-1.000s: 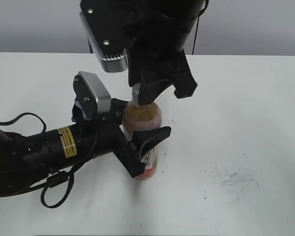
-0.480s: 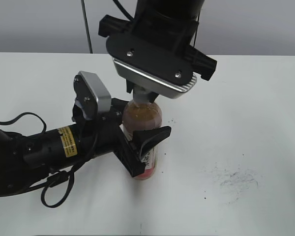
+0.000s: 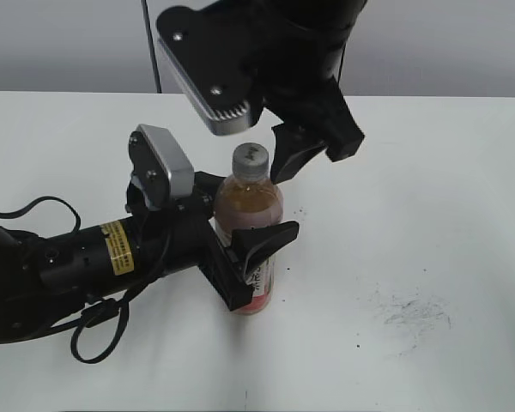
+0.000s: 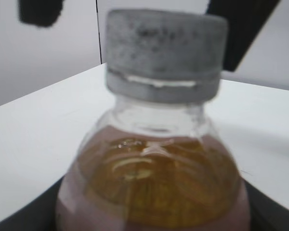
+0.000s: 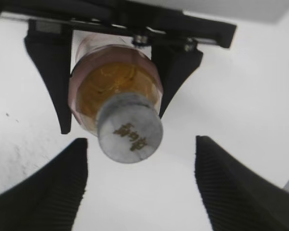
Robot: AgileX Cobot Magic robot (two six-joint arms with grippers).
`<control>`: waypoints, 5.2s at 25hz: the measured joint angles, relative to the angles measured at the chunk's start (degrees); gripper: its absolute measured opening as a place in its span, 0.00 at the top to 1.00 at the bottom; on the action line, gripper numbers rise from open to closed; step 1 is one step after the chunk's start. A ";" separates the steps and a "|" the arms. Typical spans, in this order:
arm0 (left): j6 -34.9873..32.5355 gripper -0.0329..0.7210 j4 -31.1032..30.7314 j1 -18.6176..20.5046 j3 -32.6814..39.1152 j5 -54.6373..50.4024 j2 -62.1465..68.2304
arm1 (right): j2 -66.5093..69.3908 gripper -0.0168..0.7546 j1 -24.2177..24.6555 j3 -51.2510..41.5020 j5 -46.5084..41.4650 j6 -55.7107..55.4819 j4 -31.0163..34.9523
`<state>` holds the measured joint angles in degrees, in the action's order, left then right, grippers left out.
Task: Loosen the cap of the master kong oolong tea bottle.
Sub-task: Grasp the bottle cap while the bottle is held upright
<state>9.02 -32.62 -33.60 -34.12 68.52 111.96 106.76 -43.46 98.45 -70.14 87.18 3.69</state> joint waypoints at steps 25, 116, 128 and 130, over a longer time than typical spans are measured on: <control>-0.06 0.37 -0.12 0.00 0.00 0.04 0.00 | 0.00 0.49 0.06 0.00 0.00 -82.81 6.21; 0.13 0.37 0.71 0.00 0.05 0.05 0.00 | -0.02 0.63 0.15 0.00 0.05 -57.79 4.30; 0.08 0.37 0.71 0.00 0.06 0.05 0.00 | -0.02 0.63 0.15 0.00 -0.10 -0.85 5.15; 0.08 0.37 0.71 0.00 0.06 0.05 0.00 | -0.02 0.63 0.15 0.00 -0.06 9.18 5.15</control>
<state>9.10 -31.92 -33.60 -34.06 68.57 111.96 106.74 -43.31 98.45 -70.20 96.36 8.84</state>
